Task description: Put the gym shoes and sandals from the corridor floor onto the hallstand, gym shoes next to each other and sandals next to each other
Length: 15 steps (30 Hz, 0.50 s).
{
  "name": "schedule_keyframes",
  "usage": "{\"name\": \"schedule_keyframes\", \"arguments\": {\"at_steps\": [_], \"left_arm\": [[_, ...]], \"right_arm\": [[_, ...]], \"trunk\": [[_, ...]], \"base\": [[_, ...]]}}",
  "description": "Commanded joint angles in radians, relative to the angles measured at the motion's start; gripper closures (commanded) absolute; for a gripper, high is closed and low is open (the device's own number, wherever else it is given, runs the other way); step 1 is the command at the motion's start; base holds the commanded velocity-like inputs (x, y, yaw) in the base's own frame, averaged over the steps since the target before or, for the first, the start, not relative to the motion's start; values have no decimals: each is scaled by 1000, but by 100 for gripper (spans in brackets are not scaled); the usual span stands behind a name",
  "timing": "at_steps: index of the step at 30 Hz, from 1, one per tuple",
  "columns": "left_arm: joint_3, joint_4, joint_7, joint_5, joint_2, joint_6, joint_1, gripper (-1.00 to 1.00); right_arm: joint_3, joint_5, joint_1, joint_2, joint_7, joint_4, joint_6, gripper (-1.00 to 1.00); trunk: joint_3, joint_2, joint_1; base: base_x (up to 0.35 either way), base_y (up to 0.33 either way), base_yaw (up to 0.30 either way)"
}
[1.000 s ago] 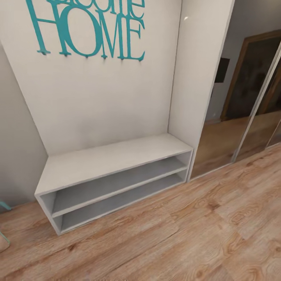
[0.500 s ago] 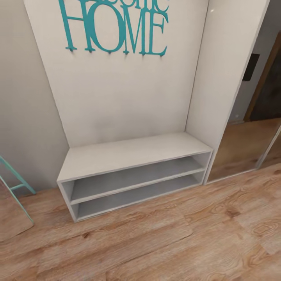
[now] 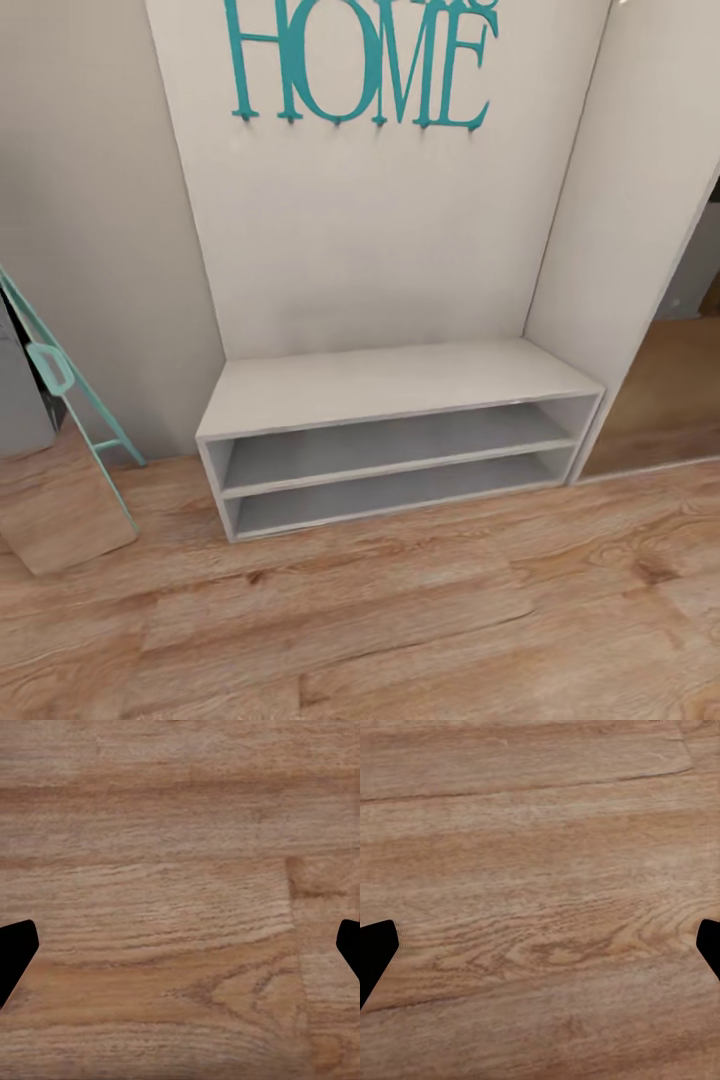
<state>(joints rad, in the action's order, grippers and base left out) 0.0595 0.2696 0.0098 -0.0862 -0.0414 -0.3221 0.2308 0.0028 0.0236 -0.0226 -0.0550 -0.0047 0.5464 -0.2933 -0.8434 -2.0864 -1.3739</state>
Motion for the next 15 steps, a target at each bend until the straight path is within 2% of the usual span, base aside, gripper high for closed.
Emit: {"name": "schedule_keyframes", "arguments": {"at_steps": [1,15], "left_arm": [[-2,-1,-1,-9,0,-3,1,-100],[-2,-1,-1,-9,0,-3,1,-100]], "right_arm": [[0,2,0,0,-1,0,-3,-100],[1,2,0,0,0,0,-3,-100]], "trunk": [[-5,-8,-4],[-54,-106,-57]], "base": [[0,0,274],[0,0,274]]}}
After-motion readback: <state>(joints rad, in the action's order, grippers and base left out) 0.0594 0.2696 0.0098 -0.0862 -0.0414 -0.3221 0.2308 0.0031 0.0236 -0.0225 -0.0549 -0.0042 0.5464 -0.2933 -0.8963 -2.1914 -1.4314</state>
